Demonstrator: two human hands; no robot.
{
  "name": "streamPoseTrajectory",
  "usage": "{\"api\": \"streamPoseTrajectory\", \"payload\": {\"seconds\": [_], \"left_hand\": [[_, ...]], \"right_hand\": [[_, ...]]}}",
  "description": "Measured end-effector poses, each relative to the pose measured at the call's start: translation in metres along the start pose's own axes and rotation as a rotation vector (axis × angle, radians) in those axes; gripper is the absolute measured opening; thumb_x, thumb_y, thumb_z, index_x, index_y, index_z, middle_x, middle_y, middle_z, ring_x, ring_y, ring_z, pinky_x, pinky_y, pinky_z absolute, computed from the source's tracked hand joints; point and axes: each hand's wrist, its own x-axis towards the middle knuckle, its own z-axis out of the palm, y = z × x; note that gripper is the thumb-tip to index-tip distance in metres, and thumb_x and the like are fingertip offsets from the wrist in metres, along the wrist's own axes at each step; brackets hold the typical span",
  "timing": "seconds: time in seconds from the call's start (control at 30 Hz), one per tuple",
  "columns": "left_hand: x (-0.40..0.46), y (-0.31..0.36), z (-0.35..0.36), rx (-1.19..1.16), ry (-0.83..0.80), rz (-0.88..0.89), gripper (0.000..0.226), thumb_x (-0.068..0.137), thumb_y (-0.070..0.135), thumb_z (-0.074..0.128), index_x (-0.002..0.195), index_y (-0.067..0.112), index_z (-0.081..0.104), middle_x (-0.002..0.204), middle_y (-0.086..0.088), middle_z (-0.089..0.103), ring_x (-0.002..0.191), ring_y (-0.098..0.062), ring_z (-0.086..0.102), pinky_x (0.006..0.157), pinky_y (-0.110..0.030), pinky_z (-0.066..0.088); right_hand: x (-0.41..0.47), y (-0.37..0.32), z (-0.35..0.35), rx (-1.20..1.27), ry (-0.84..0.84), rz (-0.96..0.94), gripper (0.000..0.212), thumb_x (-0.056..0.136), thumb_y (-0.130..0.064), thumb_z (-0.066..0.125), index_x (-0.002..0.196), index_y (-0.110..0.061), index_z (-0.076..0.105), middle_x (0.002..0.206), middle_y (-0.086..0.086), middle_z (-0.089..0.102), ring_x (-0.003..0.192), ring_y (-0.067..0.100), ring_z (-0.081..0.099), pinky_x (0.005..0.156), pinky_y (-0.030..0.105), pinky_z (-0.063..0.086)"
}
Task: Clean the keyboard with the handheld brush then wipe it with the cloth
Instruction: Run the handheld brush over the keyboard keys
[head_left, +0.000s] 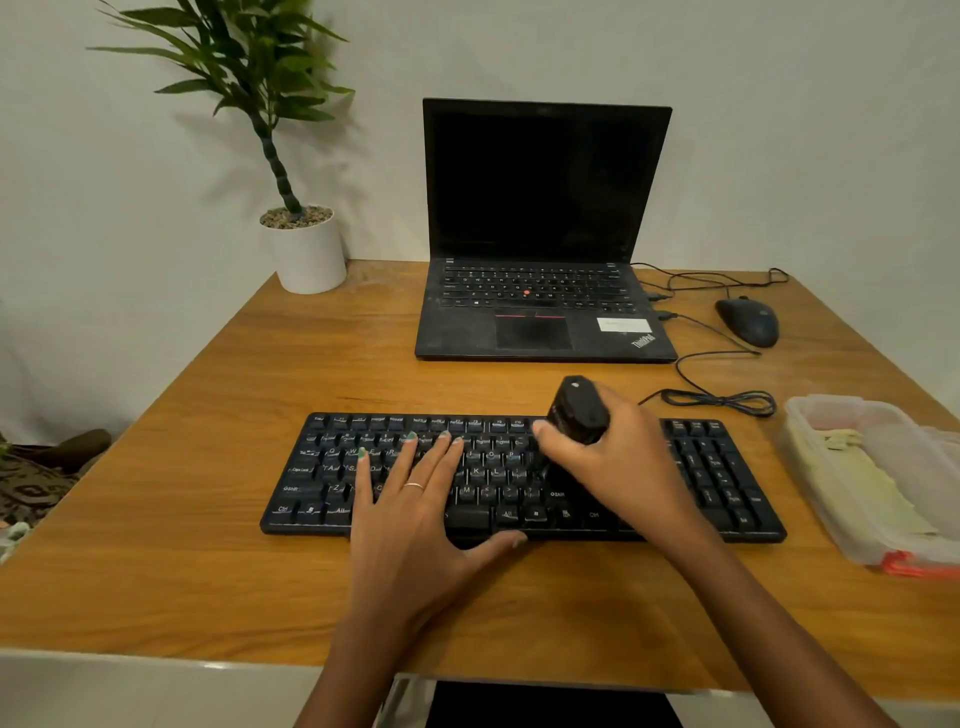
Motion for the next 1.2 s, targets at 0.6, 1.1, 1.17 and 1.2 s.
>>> {"api": "streamPoseTrajectory", "payload": {"seconds": [0.6,1.1,1.17,1.2], "left_hand": [[0.001,0.008,0.005,-0.024,0.024,-0.050,0.104,0.071,0.093,0.024,0.142,0.020,0.044,0.143,-0.003,0.049,0.134,-0.024,0.043,0.112,-0.057,0.021],[0.001,0.010,0.005,-0.026,0.038,-0.051,0.102,0.071,0.091,0.028,0.141,0.019,0.046,0.142,-0.003,0.051,0.133,-0.024,0.044,0.111,-0.056,0.017],[0.001,0.010,0.004,-0.032,0.032,-0.048,0.102,0.072,0.091,0.026,0.141,0.019,0.046,0.142,-0.003,0.050,0.133,-0.024,0.044,0.111,-0.055,0.016],[0.001,0.010,0.004,-0.034,0.030,-0.050,0.102,0.072,0.092,0.025,0.141,0.020,0.046,0.142,-0.003,0.050,0.133,-0.024,0.044,0.111,-0.054,0.015]], "right_hand": [[-0.006,-0.005,-0.003,0.014,-0.023,0.033,0.024,0.082,-0.030,0.069,0.069,-0.019,0.052,0.063,0.000,0.057,0.056,0.015,0.055,0.047,0.022,0.040],[-0.018,-0.009,-0.005,0.052,-0.018,0.111,0.021,0.082,-0.031,0.067,0.073,-0.017,0.055,0.067,-0.002,0.061,0.061,0.010,0.060,0.055,0.027,0.051],[-0.018,-0.007,-0.008,0.023,-0.024,0.120,0.021,0.082,-0.033,0.067,0.074,-0.018,0.055,0.068,-0.001,0.062,0.064,0.012,0.061,0.056,0.028,0.051],[-0.014,-0.004,-0.011,0.002,0.027,0.137,0.022,0.082,-0.034,0.067,0.074,-0.016,0.055,0.069,0.001,0.062,0.065,0.017,0.062,0.057,0.033,0.052]]}}
